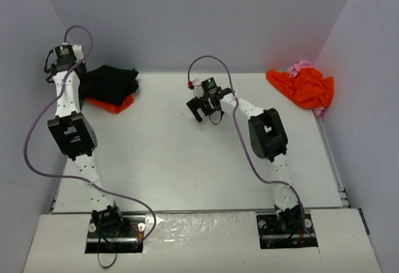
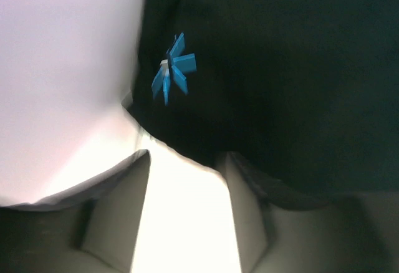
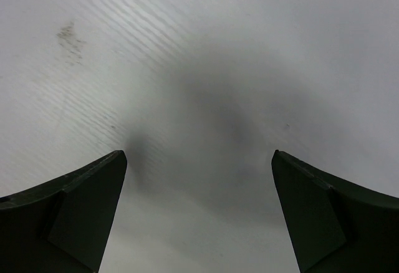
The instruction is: Fold and stack the t-shirts
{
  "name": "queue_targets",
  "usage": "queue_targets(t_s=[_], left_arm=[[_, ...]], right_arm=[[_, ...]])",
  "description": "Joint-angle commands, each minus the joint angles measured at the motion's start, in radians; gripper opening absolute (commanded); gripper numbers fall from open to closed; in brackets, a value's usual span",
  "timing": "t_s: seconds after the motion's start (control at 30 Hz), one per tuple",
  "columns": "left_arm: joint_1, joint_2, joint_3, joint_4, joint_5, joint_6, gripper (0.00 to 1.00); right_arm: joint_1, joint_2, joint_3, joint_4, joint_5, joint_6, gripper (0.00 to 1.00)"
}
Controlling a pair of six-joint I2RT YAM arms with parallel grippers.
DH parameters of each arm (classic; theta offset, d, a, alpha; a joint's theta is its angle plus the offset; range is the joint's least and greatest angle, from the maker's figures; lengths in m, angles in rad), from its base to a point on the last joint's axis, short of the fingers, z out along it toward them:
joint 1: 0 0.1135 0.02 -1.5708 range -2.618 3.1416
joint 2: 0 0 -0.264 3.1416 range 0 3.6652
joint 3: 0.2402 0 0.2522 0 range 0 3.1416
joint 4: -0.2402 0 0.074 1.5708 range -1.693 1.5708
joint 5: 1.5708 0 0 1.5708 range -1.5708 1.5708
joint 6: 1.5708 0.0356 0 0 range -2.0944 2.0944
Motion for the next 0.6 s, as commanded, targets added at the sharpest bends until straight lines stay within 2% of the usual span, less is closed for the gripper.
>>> queue_targets(t_s=[0.0,0.13,0.2,0.23,0.33,0.43,0.5,0.57], left_arm=[[0.01,-0.572,-0.524,0.415,0.197,-0.126,0.13],[0.008,-0.875,-1.155,0.718,0.146,-0.218,0.15],[-0.006,-0.949,-1.375,0.927,0.121,-0.243,0.14],[-0.021,-0.968,-1.451,0.972,0.106,-0.239,0.13],[-0.036,-0.973,-1.603,1.09,0.106,-0.228,0.13],[-0.058,-0.921,-1.67,1.199,0.06,-0.191,0.01],[-0.111,-0.844,-1.711,1.285,0.023,-0.164,0.0],[-0.143,-0.793,-1.728,1.272,0.023,-0.154,0.0]], right_arm=[[-0.07,-0.321,-0.148,0.23,0.336,-0.008,1.0],[-0.246,-0.558,-0.44,0.432,0.292,0.054,1.0],[-0.334,-0.671,-0.631,0.564,0.24,0.077,1.0],[-0.371,-0.723,-0.72,0.611,0.226,0.087,1.0],[-0.443,-0.829,-0.923,0.678,0.176,0.112,1.0],[-0.489,-0.88,-1.074,0.801,0.058,0.14,1.0],[-0.504,-0.872,-1.125,0.916,0.09,0.114,1.0],[-0.546,-0.823,-1.153,0.978,0.111,0.131,1.0]])
